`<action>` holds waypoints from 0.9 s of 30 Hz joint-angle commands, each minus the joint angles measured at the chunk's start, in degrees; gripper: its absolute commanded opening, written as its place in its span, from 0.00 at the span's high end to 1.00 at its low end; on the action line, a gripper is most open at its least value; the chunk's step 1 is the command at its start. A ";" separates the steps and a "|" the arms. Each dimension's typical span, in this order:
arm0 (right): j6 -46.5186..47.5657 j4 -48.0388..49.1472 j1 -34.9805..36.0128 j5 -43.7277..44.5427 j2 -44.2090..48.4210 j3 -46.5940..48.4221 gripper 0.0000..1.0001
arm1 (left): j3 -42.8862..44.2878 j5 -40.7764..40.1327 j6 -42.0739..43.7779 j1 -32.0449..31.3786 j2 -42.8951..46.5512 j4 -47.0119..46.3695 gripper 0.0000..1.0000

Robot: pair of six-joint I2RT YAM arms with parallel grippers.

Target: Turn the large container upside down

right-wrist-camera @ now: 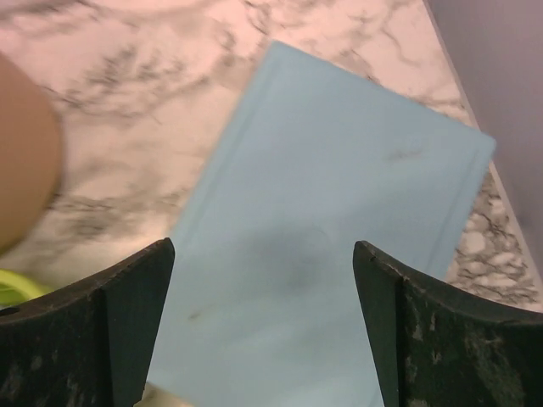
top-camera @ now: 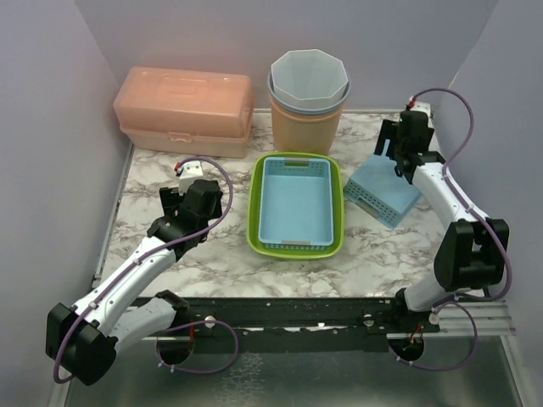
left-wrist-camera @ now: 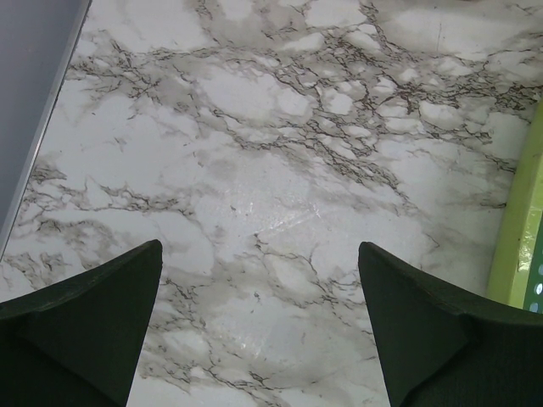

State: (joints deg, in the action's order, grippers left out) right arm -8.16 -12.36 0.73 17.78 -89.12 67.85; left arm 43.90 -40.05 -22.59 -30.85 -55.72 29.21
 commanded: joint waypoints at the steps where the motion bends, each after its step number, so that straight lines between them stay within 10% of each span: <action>1: -9.83 -9.03 2.48 3.77 2.92 3.77 0.11 | -0.34 0.34 0.64 0.18 0.40 -0.65 0.01; 7: -13.75 -2.68 7.60 -2.23 3.63 -2.69 0.11 | -0.30 -0.37 0.48 0.18 0.06 -0.65 0.01; 27: -11.14 -14.50 21.11 27.90 -7.66 -2.71 0.06 | -0.04 -0.39 0.41 0.18 -0.80 -0.65 0.01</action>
State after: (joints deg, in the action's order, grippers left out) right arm -19.99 -24.10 20.32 38.76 -96.77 69.01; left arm 43.90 -40.10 -22.59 -30.85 -56.36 29.21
